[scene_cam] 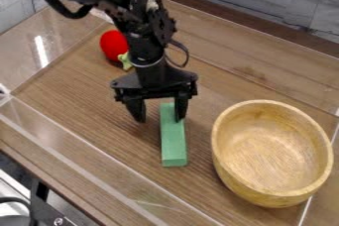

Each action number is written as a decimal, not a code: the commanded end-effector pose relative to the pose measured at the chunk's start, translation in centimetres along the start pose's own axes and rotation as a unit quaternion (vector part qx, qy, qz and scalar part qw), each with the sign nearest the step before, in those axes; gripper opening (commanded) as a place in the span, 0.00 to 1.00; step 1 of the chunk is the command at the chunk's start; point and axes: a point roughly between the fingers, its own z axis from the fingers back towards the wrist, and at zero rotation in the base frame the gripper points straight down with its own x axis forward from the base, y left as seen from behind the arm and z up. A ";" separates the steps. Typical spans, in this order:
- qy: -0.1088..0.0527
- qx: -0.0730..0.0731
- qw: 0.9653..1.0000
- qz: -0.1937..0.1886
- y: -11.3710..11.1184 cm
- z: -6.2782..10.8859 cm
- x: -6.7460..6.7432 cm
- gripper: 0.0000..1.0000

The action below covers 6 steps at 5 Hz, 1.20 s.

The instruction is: Put the green object in the brown bowl

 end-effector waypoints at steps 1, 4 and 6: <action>0.002 0.011 1.000 0.015 0.0 -0.9 -0.5 1.00; -0.004 0.006 1.000 0.025 -3.0 2.5 -1.7 0.00; -0.003 -0.012 1.000 0.020 -6.0 6.4 -3.1 0.00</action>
